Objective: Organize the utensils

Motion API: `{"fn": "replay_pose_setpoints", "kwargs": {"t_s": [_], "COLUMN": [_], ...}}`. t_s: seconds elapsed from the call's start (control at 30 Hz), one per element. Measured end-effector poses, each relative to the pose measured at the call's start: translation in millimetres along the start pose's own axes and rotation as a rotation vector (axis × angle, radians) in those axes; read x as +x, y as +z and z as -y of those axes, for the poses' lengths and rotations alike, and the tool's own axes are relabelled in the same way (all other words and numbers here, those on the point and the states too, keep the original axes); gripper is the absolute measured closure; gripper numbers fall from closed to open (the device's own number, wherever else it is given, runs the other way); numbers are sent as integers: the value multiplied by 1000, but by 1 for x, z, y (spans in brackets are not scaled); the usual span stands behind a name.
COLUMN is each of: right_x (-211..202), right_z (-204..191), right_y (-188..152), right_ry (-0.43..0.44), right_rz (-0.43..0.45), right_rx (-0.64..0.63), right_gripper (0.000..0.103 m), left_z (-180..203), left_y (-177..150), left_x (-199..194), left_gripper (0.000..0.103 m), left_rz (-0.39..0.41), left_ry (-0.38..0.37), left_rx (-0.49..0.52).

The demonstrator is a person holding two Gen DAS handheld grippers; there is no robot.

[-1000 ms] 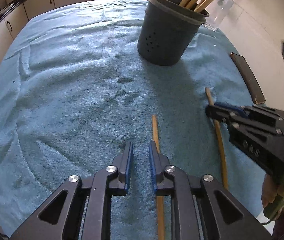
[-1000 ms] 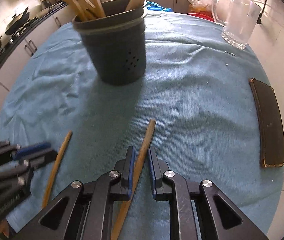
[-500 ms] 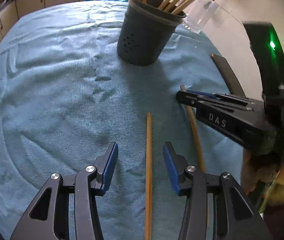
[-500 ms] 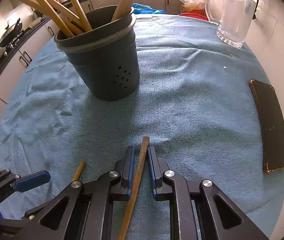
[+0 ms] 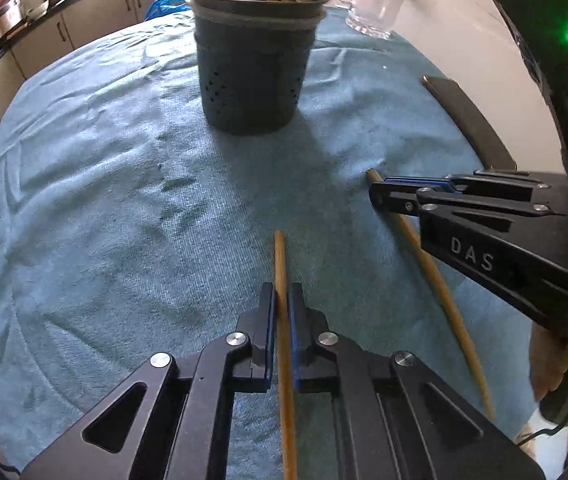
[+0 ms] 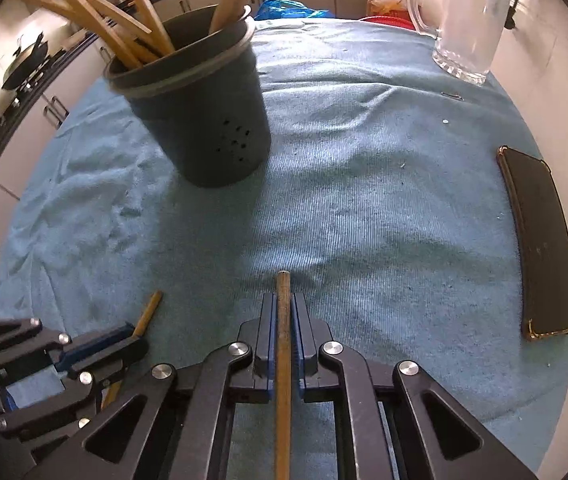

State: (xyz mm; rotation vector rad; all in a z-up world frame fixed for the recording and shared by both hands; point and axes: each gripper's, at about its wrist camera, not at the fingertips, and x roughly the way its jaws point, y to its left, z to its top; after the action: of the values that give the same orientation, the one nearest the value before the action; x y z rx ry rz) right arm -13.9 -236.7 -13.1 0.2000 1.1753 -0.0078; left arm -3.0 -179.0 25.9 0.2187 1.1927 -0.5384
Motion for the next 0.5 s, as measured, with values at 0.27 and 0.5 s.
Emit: {"fn": "replay_pose_setpoints", "kwargs": {"t_s": [0.27, 0.5], "right_x": [-18, -89], "right_z": [7, 2], "right_y": [-3, -17], "right_ry": [31, 52], "right_rz": [68, 255], "right_rx": [64, 47], "right_gripper": [96, 96], "left_z": [-6, -9], "left_y": [-10, -18], "left_x": [-58, -124], "left_gripper": [97, 97], "left_rz": [151, 320], "left_ry": [11, 32], "left_rx": [-21, -28]}}
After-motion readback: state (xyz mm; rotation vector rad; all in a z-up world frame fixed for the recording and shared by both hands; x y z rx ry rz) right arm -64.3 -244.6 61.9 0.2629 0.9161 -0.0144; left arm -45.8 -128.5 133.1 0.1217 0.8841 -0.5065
